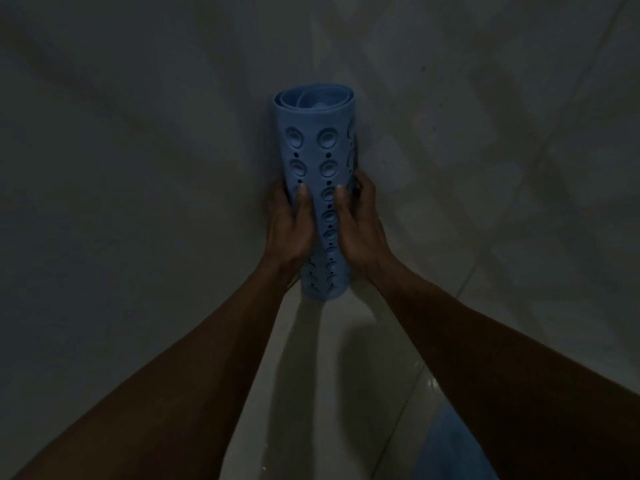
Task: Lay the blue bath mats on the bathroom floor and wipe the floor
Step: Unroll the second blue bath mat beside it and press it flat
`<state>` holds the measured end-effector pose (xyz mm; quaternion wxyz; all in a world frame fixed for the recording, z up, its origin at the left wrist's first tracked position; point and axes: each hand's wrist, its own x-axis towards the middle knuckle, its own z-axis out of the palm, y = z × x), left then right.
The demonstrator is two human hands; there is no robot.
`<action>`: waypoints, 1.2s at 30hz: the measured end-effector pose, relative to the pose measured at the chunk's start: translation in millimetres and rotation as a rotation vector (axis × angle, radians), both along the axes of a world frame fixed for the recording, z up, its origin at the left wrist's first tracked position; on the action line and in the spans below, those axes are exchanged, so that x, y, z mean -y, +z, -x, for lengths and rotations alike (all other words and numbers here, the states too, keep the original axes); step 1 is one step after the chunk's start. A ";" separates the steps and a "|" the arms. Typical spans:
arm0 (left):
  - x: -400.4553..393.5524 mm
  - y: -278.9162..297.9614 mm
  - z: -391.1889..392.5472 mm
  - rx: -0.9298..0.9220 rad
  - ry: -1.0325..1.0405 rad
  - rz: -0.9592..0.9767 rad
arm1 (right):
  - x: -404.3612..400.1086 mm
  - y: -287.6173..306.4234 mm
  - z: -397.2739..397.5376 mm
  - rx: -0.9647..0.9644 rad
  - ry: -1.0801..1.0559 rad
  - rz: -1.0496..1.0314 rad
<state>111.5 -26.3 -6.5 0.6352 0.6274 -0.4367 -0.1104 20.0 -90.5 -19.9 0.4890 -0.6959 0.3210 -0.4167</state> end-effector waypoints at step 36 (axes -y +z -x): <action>-76.9 70.0 391.0 -0.889 -0.474 -0.417 | -150.7 98.7 409.6 -0.251 -0.851 -0.496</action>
